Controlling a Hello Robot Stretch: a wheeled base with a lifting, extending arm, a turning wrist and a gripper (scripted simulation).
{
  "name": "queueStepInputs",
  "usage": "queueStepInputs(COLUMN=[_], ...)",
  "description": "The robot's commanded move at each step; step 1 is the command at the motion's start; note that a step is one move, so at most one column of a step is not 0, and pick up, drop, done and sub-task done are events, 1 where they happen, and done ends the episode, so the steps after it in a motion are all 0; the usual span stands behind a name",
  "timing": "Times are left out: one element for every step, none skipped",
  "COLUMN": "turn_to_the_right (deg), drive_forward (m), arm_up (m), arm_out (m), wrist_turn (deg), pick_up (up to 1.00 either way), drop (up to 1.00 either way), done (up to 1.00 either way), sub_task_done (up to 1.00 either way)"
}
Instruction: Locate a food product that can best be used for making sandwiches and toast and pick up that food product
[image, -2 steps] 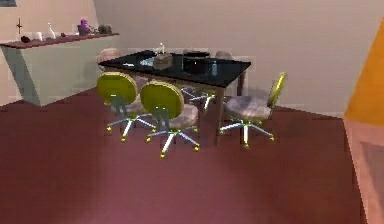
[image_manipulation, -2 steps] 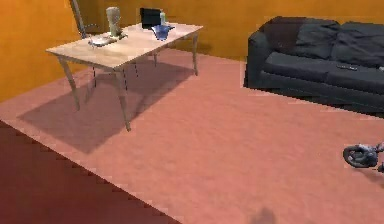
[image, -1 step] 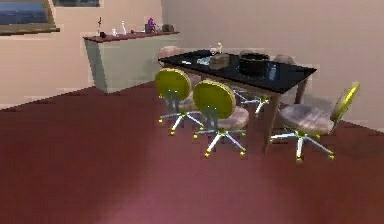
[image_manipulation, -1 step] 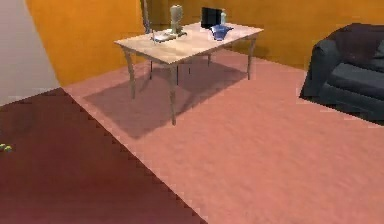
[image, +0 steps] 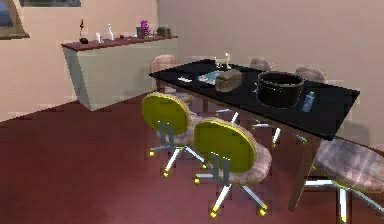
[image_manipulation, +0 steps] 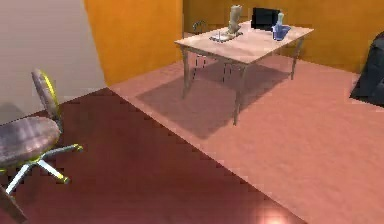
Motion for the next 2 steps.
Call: queueStepInputs(turn_to_the_right=[-24.0, 0.0], drive_forward=[0.00, 0.90], arm_up=[0.00, 0.00], arm_out=[0.00, 0.00], wrist_turn=[0.0, 0.0], pick_up=[0.00, 0.00], drop=[0.00, 0.00], done=[0.00, 0.00], sub_task_done=[0.00, 0.00])
